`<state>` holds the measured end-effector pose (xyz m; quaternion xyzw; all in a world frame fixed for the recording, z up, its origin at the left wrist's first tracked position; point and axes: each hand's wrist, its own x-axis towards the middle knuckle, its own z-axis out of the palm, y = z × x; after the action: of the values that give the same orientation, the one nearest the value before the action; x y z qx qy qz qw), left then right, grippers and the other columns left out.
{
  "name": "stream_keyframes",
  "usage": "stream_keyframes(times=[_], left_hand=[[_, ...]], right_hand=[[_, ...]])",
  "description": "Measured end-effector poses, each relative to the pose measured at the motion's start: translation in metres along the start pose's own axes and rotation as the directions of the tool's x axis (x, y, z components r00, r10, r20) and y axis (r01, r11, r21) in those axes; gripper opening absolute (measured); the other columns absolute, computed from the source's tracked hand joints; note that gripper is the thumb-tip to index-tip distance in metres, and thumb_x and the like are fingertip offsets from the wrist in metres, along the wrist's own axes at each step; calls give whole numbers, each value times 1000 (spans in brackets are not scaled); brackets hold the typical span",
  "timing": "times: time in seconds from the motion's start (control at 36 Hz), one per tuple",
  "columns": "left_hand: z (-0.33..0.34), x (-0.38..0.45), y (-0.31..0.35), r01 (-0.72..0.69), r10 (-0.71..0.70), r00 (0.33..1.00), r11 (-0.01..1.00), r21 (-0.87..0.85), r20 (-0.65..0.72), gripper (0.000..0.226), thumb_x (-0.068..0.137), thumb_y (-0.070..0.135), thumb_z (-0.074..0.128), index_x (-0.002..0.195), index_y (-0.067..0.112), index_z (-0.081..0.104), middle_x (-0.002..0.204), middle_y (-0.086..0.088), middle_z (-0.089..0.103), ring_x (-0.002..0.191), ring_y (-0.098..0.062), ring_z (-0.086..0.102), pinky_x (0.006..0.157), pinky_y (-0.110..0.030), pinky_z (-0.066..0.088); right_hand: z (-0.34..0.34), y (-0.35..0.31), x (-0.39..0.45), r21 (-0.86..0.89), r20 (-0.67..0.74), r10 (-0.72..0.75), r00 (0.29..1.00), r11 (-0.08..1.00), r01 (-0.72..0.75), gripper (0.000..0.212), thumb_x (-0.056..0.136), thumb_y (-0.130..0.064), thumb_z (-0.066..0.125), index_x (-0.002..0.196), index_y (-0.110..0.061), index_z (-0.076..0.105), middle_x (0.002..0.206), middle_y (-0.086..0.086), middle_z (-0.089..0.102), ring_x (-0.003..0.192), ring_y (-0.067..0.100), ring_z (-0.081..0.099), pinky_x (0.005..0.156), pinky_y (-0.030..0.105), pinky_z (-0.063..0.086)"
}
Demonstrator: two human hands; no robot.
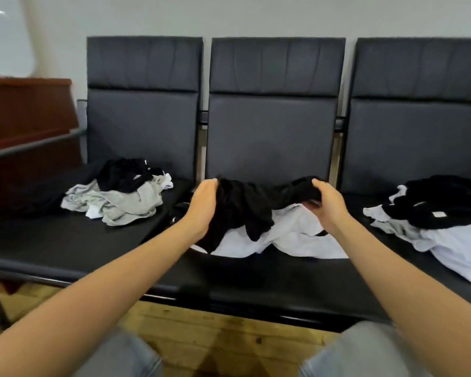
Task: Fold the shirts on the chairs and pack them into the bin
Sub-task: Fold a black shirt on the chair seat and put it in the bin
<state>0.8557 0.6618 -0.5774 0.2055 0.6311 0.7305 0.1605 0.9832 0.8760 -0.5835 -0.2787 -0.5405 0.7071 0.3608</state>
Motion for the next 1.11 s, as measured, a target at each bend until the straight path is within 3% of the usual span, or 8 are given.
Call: stream_keyframes(times=[0.06, 0.17, 0.42, 0.58, 0.78, 0.86, 0.97, 1.11], left_hand=[[-2, 10, 38, 80, -109, 990, 956, -283, -87, 24, 97, 22, 43, 83, 13, 61, 86, -7, 62, 75, -21, 56, 67, -27, 45], [-9, 26, 111, -60, -6, 971, 962, -266, -238, 41, 104, 24, 33, 136, 4, 49, 140, -14, 52, 124, -28, 54, 89, -31, 45], [6, 45, 193, -121, 55, 987, 878, -463, -153, 40, 106, 18, 27, 135, 4, 50, 135, -13, 55, 126, -28, 51, 104, -38, 40], [7, 82, 140, 38, -81, 981, 972, -231, -178, 32, 98, 23, 45, 120, 6, 61, 95, -9, 64, 89, -27, 61, 80, -36, 50], [-17, 114, 44, 173, -170, 966, 985, -2, -196, 17, 93, 10, 50, 84, 2, 62, 79, -15, 63, 78, -30, 58, 73, -37, 48], [-30, 120, 7, 123, 22, 958, 869, 479, -286, 32, 92, 11, 46, 120, 1, 56, 120, -20, 59, 113, -38, 54, 91, -42, 45], [-2, 102, -18, -165, 423, 905, 442, 882, -43, 38, 93, 14, 50, 130, 7, 52, 131, -18, 51, 121, -36, 44, 95, -43, 39], [82, 75, -41, -528, 365, 842, 412, 743, 396, 24, 94, 36, 50, 97, 21, 68, 92, 5, 63, 99, -19, 57, 82, -36, 47]], right_hand=[[5, -33, 5, 86, -36, -15, 999, 996, 18, 7, 96, -19, 56, 91, -19, 61, 101, 5, 65, 85, 18, 62, 67, 29, 51], [15, -102, 10, 182, -61, -87, 994, 979, 97, 8, 95, -22, 59, 88, -20, 59, 79, -2, 60, 59, 7, 56, 42, 19, 42], [19, -169, 32, 335, -204, -75, 976, 931, 142, 16, 96, -28, 57, 91, -13, 59, 73, 1, 55, 57, 13, 53, 51, 23, 48], [16, -117, 52, 277, -149, -6, 989, 960, 48, 28, 102, -16, 47, 129, -7, 46, 93, 12, 60, 48, 14, 66, 42, 19, 50], [-5, -28, 63, -112, 0, 136, 991, 985, -135, 46, 104, -31, 41, 142, -5, 39, 120, 12, 59, 108, 26, 58, 72, 34, 52], [-19, 1, 60, -207, -64, 151, 986, 965, -161, 36, 103, -25, 46, 132, -4, 50, 117, 14, 60, 108, 25, 58, 84, 37, 50], [-52, 41, 52, -183, -289, 136, 948, 964, -195, 16, 97, -15, 51, 104, -5, 61, 84, 9, 61, 69, 18, 55, 60, 27, 43], [-75, 64, 39, -381, -268, 130, 955, 896, -229, 20, 93, -10, 56, 73, -5, 57, 64, 9, 57, 53, 18, 49, 48, 25, 36]])
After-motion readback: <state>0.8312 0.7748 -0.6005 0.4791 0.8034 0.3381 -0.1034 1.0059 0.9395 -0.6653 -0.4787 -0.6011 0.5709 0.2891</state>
